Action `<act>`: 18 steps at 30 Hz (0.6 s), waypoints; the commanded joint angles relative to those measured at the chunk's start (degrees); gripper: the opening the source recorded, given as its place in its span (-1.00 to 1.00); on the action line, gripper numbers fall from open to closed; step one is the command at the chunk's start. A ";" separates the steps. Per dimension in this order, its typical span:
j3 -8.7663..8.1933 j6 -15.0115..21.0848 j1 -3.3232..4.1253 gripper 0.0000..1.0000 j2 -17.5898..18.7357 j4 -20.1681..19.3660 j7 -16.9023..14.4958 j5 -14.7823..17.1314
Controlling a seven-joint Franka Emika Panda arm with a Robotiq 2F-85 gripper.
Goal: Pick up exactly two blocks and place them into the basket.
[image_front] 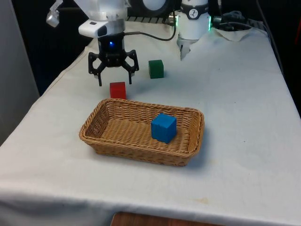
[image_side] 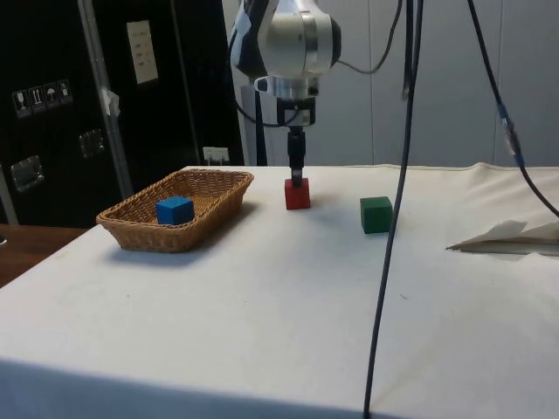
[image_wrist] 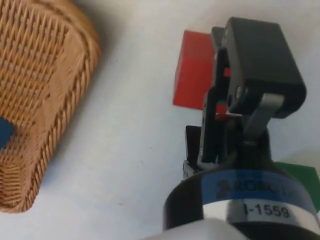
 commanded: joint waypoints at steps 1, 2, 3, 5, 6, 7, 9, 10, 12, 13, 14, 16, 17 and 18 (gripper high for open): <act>0.34 0.00 -0.74 1.00 0.17 0.34 -1.20 0.69; 0.29 -0.11 -0.74 1.00 0.34 0.34 -1.49 1.09; 0.23 -0.29 -0.74 1.00 0.46 0.34 -1.66 1.43; 0.29 -0.23 -0.52 1.00 0.80 0.29 -1.89 2.23; -0.11 -0.52 -0.29 1.00 0.57 0.00 -1.72 1.78; 0.34 -0.17 -0.52 1.00 0.86 0.29 -1.89 2.35; 0.57 -0.06 -0.52 1.00 1.03 0.40 -1.95 2.75; 0.69 -0.06 -0.57 1.00 1.15 0.46 -2.01 2.92; 1.09 0.00 -0.69 1.00 1.60 0.69 -2.06 3.61; 1.20 0.00 -0.74 1.00 1.83 0.80 -2.12 3.84; 0.57 -0.52 -0.17 1.00 1.55 0.29 -1.72 3.21; 1.43 -0.06 -0.74 1.00 2.46 0.97 -2.23 4.53; 1.55 -0.06 -0.74 1.00 2.81 1.09 -2.35 4.98; 1.60 -0.11 -0.69 1.00 3.21 1.20 -2.46 5.39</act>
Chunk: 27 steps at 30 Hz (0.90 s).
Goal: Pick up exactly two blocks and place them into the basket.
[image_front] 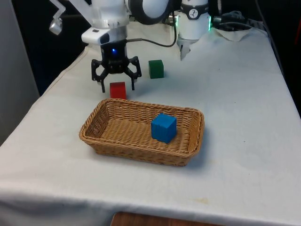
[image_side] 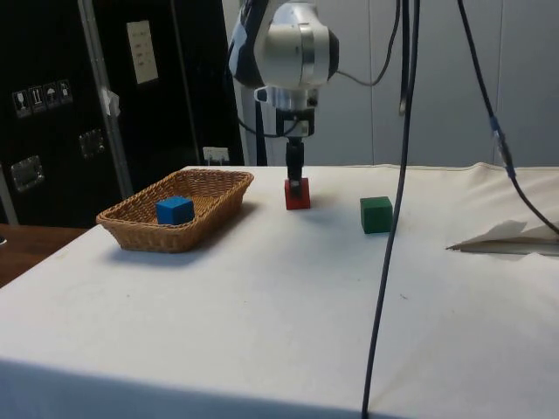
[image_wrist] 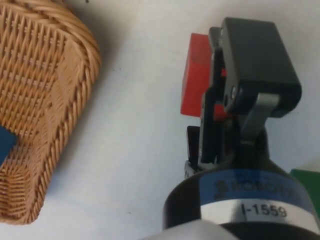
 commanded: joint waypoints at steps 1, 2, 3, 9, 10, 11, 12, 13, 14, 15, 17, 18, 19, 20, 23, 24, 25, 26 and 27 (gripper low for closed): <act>0.74 0.34 -0.52 1.00 0.46 0.52 -0.46 0.80; 0.92 0.23 -0.57 1.00 1.32 0.74 -0.74 1.66; 0.97 0.11 -0.52 1.00 1.72 0.86 -0.86 2.12; 0.46 -0.63 -0.17 0.96 2.81 1.03 -1.66 3.55; 0.46 -0.69 -0.17 0.80 2.81 1.03 -1.72 3.61; 0.40 -0.80 -0.11 0.60 2.81 1.03 -1.78 3.61; 0.34 -0.86 -0.11 0.37 2.81 0.97 -1.78 3.61; 0.29 -0.92 0.00 0.13 2.92 0.97 -1.43 3.44; 0.34 -0.97 -0.11 0.13 2.81 0.97 -1.78 3.67; 0.29 -1.09 -0.06 -0.36 2.81 0.97 -1.83 3.67; 0.23 -1.15 -0.06 -0.90 2.81 0.97 -1.89 3.67; 0.23 -1.15 -0.06 -1.00 2.81 0.97 -1.89 3.67; 0.23 -1.15 -0.06 -1.00 2.81 0.97 -1.89 3.72; 0.23 -1.20 -0.06 -1.00 2.81 0.97 -1.89 3.72; 0.23 -1.20 -0.06 -1.00 2.81 0.97 -1.89 3.72; 0.11 -1.32 0.06 -1.00 2.92 0.97 -1.55 3.44; 0.23 -1.20 -0.06 -1.00 2.81 0.92 -1.89 3.72; 0.23 -1.20 -0.06 -1.00 2.86 0.97 -1.89 3.72; -0.17 -1.43 0.11 -1.00 2.58 0.92 -1.66 3.32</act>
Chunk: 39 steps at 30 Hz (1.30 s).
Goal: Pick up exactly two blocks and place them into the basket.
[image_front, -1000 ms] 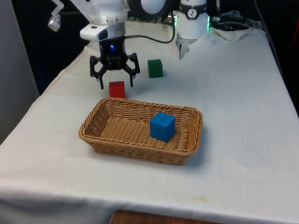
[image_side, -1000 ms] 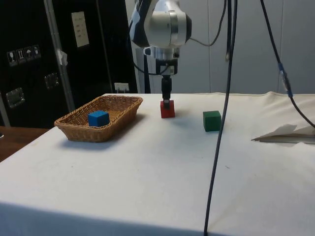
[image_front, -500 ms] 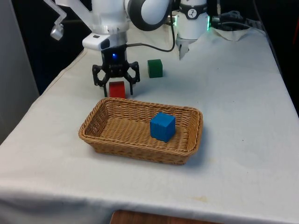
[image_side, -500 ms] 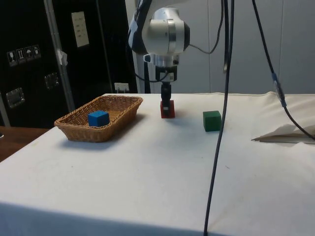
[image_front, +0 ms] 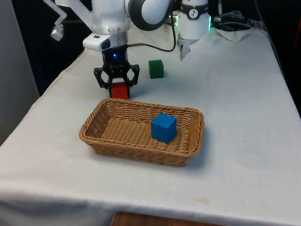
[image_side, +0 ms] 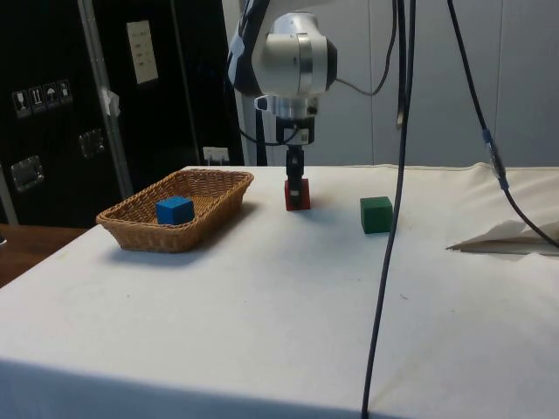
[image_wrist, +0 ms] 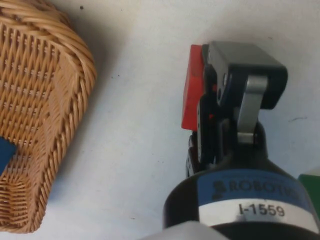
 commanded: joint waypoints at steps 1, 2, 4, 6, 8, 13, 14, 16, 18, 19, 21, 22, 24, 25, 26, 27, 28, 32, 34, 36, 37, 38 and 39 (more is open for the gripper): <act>-0.69 -0.34 0.29 -1.00 -0.57 -0.11 0.11 -0.46; -1.15 -0.57 0.52 -1.00 -0.74 -0.17 0.29 -0.69; -2.06 -1.03 1.09 -1.00 -1.03 -0.34 0.63 -0.92; -2.98 -1.66 1.72 -1.00 -1.26 -0.46 1.09 -1.03; -3.90 -2.18 2.23 -1.00 -1.60 -0.52 1.55 -1.26; -6.47 -3.55 3.78 -1.00 -2.75 -0.69 3.44 -2.23; -6.88 -3.72 4.01 -1.00 -2.92 -0.69 3.78 -2.35; -7.28 -3.90 4.30 -1.00 -3.09 -0.69 4.24 -2.46; -7.91 -4.07 4.76 -1.00 -3.50 -0.74 5.04 -2.69; -8.25 -4.13 4.98 -1.00 -3.67 -0.74 5.44 -2.86; -9.00 -4.35 5.44 -1.00 -4.07 -0.74 6.30 -3.09; -9.28 -4.47 5.67 -1.00 -4.24 -0.74 6.65 -3.21; -10.08 -4.70 6.19 -1.00 -4.58 -0.74 7.51 -3.38; -10.43 -4.81 6.42 -1.00 -4.70 -0.74 7.85 -3.44; -10.71 -4.87 6.65 -1.00 -4.81 -0.74 8.25 -3.50; -11.12 -4.98 6.93 -1.00 -4.98 -0.69 8.65 -3.61; -11.46 -5.04 7.16 -1.00 -5.10 -0.69 9.11 -3.72; -12.78 -5.16 8.31 -1.00 -5.90 -0.57 11.46 -4.70; -12.95 -5.10 8.48 -1.00 -6.07 -0.57 11.86 -4.93; -13.24 -5.04 8.82 -1.00 -6.36 -0.40 12.95 -5.33; -13.35 -5.04 9.00 -1.00 -6.47 -0.34 13.35 -5.44; -13.46 -4.98 9.17 -1.00 -6.59 -0.23 13.81 -5.56; -13.69 -4.98 9.51 -1.00 -6.65 0.00 14.78 -5.61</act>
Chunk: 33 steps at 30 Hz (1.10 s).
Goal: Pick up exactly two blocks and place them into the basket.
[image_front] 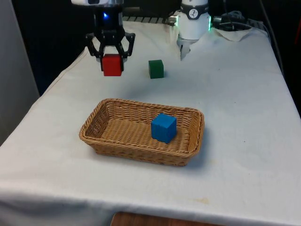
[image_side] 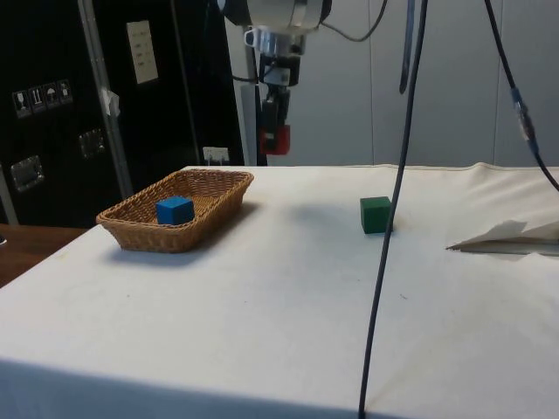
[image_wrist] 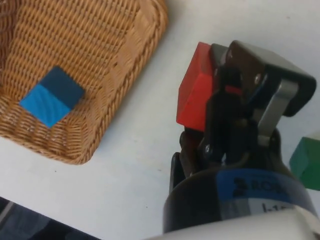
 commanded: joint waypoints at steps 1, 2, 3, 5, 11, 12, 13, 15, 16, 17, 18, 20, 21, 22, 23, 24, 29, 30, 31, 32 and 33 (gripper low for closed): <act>-0.63 -0.23 0.69 -1.00 0.17 -0.06 1.26 -0.74; -0.69 -0.23 0.80 -1.00 0.17 0.11 1.66 -0.69; -0.17 0.00 0.29 -1.00 0.00 0.29 0.92 -0.06; -0.74 -0.17 1.03 -1.00 0.23 0.40 2.52 -0.69; 0.17 0.06 1.09 -1.00 0.80 1.95 5.44 -0.23; 0.11 0.06 0.97 -1.00 0.23 1.55 4.41 -0.06; 0.34 0.06 1.09 -1.00 0.97 2.18 5.84 -0.23; 0.80 0.06 0.92 -1.00 1.38 2.86 6.76 -0.06; 1.26 0.06 0.74 -1.00 1.78 3.44 7.56 0.06; 1.55 0.06 0.69 -1.00 2.06 3.78 8.02 0.17; 1.83 0.06 0.57 -1.00 2.41 4.18 8.48 0.29; 1.66 0.06 0.86 -1.00 2.23 4.01 8.37 0.17; 2.35 0.00 0.34 -1.00 3.04 4.93 9.22 0.52; 3.04 -0.06 0.06 -1.00 3.90 5.90 10.14 0.74; 3.32 -0.11 -0.11 -1.00 4.30 6.36 10.60 0.86; 3.55 -0.17 -0.23 -1.00 4.64 6.82 10.94 0.92; 4.47 -0.40 -0.80 -1.00 6.36 8.71 12.49 1.32; 4.81 -0.63 -0.97 -1.00 7.05 9.68 13.46 1.26; 4.93 -0.69 -1.03 -1.00 7.39 10.08 13.87 1.20; 5.10 -0.80 -1.15 -1.00 7.68 10.54 14.32 1.20; 5.21 -0.92 -1.20 -1.00 8.08 11.00 14.84 1.20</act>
